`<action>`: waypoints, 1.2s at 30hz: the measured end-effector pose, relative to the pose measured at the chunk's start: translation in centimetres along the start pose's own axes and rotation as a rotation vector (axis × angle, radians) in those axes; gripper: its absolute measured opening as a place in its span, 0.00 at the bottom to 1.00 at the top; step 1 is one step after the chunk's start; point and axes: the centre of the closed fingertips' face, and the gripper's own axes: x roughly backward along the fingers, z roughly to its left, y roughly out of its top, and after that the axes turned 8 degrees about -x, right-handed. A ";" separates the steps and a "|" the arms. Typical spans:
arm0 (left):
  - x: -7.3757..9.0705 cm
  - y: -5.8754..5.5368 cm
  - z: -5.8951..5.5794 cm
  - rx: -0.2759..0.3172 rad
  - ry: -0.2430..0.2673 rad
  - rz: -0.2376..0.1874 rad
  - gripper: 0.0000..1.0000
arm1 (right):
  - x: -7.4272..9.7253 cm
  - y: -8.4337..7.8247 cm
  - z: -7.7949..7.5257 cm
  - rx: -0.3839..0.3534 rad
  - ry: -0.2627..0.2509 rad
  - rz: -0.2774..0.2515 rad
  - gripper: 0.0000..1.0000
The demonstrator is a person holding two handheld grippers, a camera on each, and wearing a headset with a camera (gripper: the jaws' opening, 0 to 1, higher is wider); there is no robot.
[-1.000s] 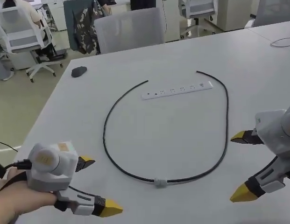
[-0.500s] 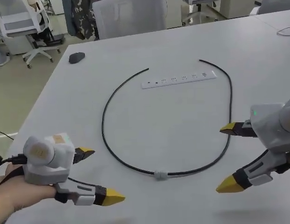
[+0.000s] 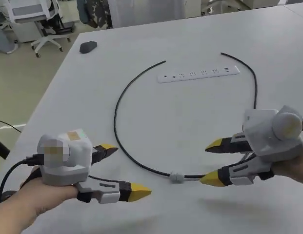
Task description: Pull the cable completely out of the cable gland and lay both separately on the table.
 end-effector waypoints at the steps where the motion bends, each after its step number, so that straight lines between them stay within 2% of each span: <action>1: -0.1 0.1 -0.2 -0.007 0.003 -0.007 0.92 | -0.5 0.0 0.2 0.012 0.007 -0.010 0.36; 4: -0.2 0.2 -0.4 0.005 0.005 -0.013 0.94 | -1.6 -0.1 0.5 0.002 0.023 -0.005 0.41; 7: -0.3 0.1 -0.9 0.012 -0.020 -0.013 0.89 | -2.6 0.0 0.7 0.018 0.033 -0.004 0.35; 9: -0.4 -0.4 -1.6 -0.012 -0.053 0.011 0.84 | -3.1 0.1 0.8 0.031 0.042 -0.011 0.32; 10: -0.3 -0.4 -1.5 -0.047 -0.048 0.016 0.83 | -3.4 0.1 0.8 0.039 0.044 -0.012 0.31; 11: -0.3 -0.4 -1.4 -0.051 -0.046 0.015 0.83 | -3.6 0.1 0.9 0.039 0.051 -0.010 0.29; 13: -0.3 -0.3 -1.4 -0.026 -0.050 0.008 0.83 | -3.9 0.0 1.1 0.048 0.058 -0.012 0.25; 14: -0.3 -0.1 -1.7 0.008 -0.064 -0.006 0.82 | -4.0 -0.1 1.2 0.056 0.061 -0.011 0.24; 17: -0.3 0.2 -2.1 -0.012 -0.078 -0.022 0.81 | -4.5 -0.2 1.2 0.062 0.068 -0.003 0.22; 19: -0.5 0.0 -2.3 -0.016 -0.085 -0.007 0.76 | -4.8 -0.2 1.4 0.065 0.072 -0.005 0.21; 22: -0.5 0.0 -2.3 0.009 -0.083 -0.014 0.62 | -5.2 -0.3 1.4 0.087 0.063 -0.005 0.15; 24: -0.7 0.1 -2.3 0.032 -0.076 -0.023 0.61 | -5.5 -0.7 1.5 0.108 0.059 0.002 0.12; 25: -0.7 0.3 -2.3 0.040 -0.076 -0.033 0.63 | -5.3 -0.4 1.9 0.143 0.066 -0.018 0.10; 26: -0.7 0.3 -2.3 0.044 -0.074 -0.034 0.65 | -4.7 -0.4 2.1 0.117 0.053 -0.014 0.09; 28: -0.8 0.2 -2.2 0.038 -0.064 -0.033 0.71 | -4.5 -0.3 2.1 0.120 0.050 -0.011 0.09; 31: -0.9 0.3 -2.5 0.054 -0.079 -0.032 0.67 | -4.1 -0.3 2.1 0.108 0.041 -0.005 0.08; 34: -1.0 1.0 -2.8 0.097 -0.089 -0.059 0.67 | -3.6 -0.4 2.9 0.131 0.073 0.000 0.08; 36: -0.9 2.0 -3.4 0.124 -0.112 -0.096 0.67 | -2.7 -0.2 4.0 0.153 0.120 -0.006 0.08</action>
